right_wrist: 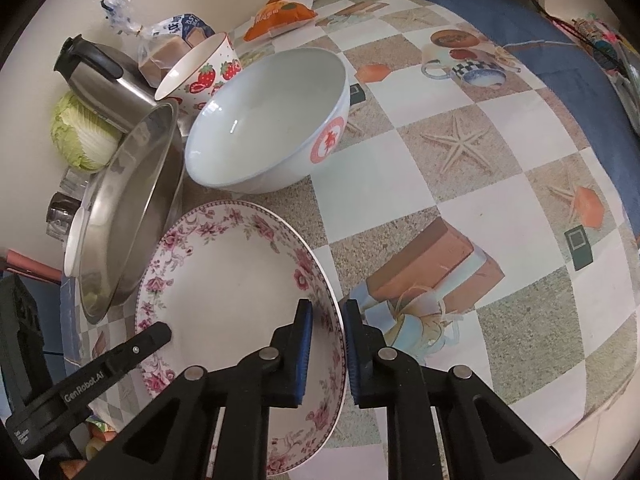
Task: Organize plates and bowls
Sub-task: 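Lift the floral-rim plate with both grippers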
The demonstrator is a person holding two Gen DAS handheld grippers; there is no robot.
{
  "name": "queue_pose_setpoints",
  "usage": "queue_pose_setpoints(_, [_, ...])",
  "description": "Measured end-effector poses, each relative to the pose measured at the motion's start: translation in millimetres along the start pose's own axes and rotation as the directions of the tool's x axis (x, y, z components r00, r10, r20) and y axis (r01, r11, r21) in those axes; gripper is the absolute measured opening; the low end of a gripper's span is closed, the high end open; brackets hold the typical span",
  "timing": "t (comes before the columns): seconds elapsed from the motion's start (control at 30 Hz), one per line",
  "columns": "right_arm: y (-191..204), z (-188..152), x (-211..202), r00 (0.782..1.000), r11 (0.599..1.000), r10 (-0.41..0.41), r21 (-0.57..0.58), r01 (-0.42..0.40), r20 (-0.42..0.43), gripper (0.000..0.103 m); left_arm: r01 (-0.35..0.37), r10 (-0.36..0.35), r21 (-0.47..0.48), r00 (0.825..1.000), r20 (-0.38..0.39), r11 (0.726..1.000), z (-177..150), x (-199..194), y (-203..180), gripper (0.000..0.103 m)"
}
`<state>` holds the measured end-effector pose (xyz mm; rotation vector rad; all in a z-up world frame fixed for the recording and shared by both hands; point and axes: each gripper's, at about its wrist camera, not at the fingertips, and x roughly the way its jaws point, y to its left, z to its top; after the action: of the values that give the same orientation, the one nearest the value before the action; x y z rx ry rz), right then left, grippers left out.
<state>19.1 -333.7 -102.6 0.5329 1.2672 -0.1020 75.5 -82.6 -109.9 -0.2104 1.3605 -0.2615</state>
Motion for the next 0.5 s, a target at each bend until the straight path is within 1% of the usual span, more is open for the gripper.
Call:
queue_pose_setpoints(0.17, [-5.1, 0.3, -0.5, 1.000, 1.000, 0.010, 0.010, -0.010, -0.015, 0.016, 0.007, -0.007, 0.017, 1.000, -0.020, 1.000, -5.5, -0.3, -6.9, 0.019])
queue_pose_setpoints(0.37, [-13.0, -0.7, -3.5, 1.000, 0.999, 0.005, 0.035, -0.004, -0.030, 0.017, 0.015, -0.012, 0.046, 0.998, -0.064, 0.999, -15.0, 0.6, -14.0, 0.019])
queue_pose_setpoints(0.5, [-17.0, -1.1, -2.6, 0.999, 0.998, 0.019, 0.054, -0.017, -0.038, 0.017, 0.027, -0.024, 0.036, 0.997, -0.068, 0.999, -14.7, 1.1, -13.2, 0.019])
